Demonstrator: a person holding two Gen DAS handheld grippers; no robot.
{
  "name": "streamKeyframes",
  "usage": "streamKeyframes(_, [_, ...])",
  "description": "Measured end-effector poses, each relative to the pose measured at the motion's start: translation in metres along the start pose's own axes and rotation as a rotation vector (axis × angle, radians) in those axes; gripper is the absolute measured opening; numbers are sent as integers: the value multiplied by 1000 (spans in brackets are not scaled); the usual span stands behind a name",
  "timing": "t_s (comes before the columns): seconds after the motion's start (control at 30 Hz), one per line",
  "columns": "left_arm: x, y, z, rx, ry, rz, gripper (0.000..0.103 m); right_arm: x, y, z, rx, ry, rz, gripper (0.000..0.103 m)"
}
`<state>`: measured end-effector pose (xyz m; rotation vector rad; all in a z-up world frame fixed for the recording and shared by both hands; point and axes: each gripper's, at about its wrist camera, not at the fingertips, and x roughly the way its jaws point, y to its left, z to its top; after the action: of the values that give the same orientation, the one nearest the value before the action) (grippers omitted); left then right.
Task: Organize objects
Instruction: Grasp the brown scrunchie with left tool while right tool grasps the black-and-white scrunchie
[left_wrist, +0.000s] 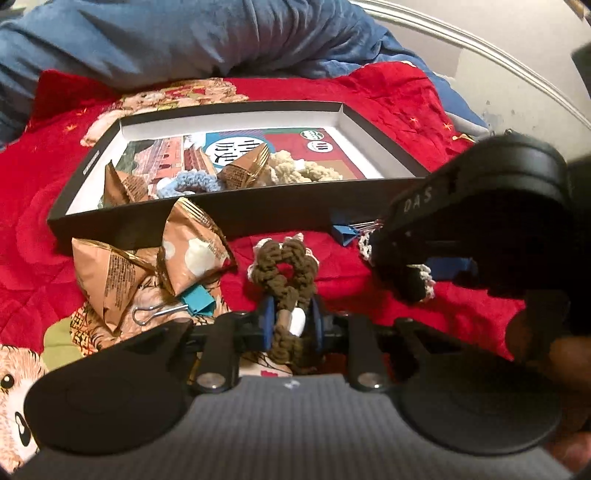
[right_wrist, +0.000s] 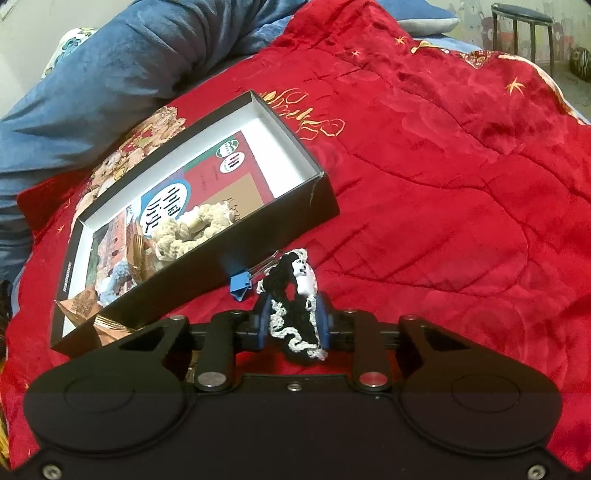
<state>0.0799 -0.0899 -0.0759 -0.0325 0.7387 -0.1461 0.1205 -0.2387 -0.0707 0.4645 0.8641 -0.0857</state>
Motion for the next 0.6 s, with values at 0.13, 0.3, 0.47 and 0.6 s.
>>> streamKeyframes(0.13, [0, 1, -1, -16, -15, 0, 25, -1, -1, 1, 11, 5, 5, 24])
streamKeyframes(0.3, [-3, 0, -9, -56, -63, 16, 24, -3, -6, 3, 49, 6, 18, 22])
streamKeyframes(0.47, [-4, 6, -10, -108, -80, -5, 22, -5, -8, 4, 69, 2, 26, 21])
streamKeyframes(0.6, [-6, 7, -6, -104, -75, 11, 19, -8, -7, 4, 70, 2, 35, 21])
